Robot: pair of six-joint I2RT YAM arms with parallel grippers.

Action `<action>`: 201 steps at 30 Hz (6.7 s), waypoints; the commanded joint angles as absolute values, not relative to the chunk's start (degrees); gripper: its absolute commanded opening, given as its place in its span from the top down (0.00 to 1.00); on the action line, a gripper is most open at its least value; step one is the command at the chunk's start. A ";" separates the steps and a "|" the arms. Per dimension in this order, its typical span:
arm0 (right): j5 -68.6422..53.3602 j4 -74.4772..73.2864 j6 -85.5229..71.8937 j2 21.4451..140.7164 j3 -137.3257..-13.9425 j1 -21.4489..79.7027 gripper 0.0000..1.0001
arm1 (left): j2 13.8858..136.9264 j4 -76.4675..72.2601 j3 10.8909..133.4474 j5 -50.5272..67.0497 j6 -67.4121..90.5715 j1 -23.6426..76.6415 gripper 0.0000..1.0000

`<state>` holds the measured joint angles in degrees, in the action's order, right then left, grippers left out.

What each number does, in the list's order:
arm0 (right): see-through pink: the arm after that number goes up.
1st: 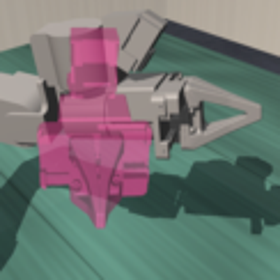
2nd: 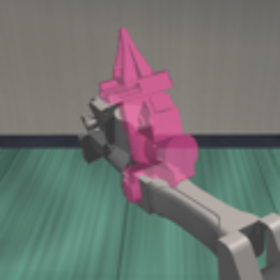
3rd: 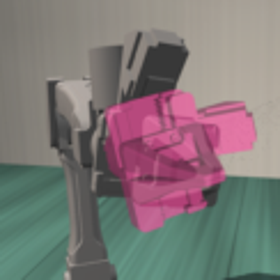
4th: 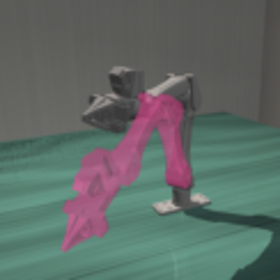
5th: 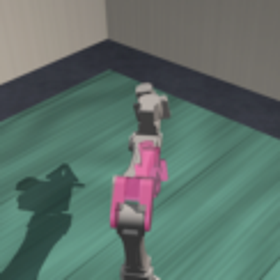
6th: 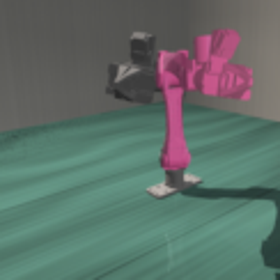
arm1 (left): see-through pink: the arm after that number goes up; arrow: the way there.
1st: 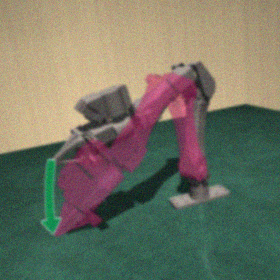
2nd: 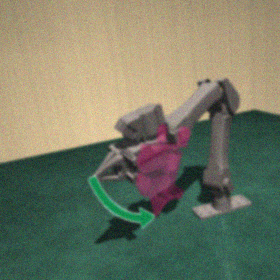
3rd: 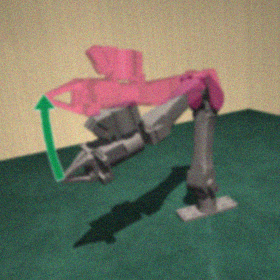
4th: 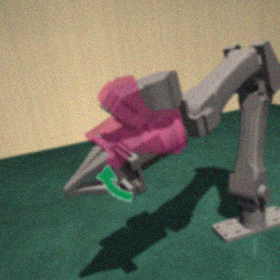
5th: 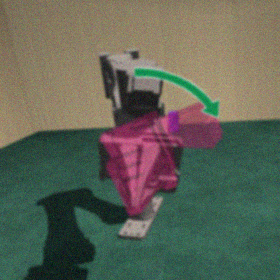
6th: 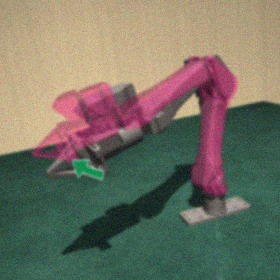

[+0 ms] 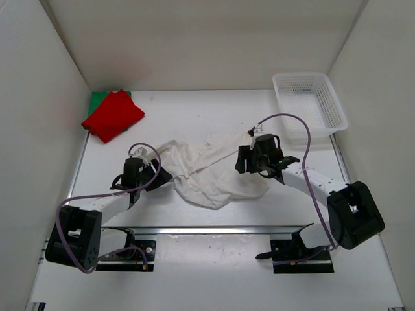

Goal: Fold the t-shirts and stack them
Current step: Flatten out the tshirt

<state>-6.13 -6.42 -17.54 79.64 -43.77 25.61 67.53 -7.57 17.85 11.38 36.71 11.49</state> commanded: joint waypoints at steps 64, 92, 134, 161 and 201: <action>-20.75 -8.42 -14.34 54.76 -67.24 17.04 1.00 | 84.90 17.99 114.16 33.23 46.08 -3.61 1.00; -9.59 -6.94 -14.94 58.37 -55.47 27.22 1.00 | 69.02 16.42 78.96 22.06 31.47 3.43 1.00; -13.45 1.93 -18.98 74.10 -51.87 17.32 1.00 | 115.08 22.20 105.87 16.26 27.60 6.25 0.01; -14.94 1.58 -20.21 64.86 -41.92 26.45 1.00 | 55.80 4.49 16.44 9.41 38.84 -3.70 0.44; -7.74 -34.39 -23.55 47.22 -34.72 44.26 0.49 | 56.95 -8.35 22.24 17.49 43.24 -4.74 1.00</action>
<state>-12.43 -32.67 -20.01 52.36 -34.83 51.13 57.93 -8.93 22.55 14.37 44.03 -4.12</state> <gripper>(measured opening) 0.480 0.023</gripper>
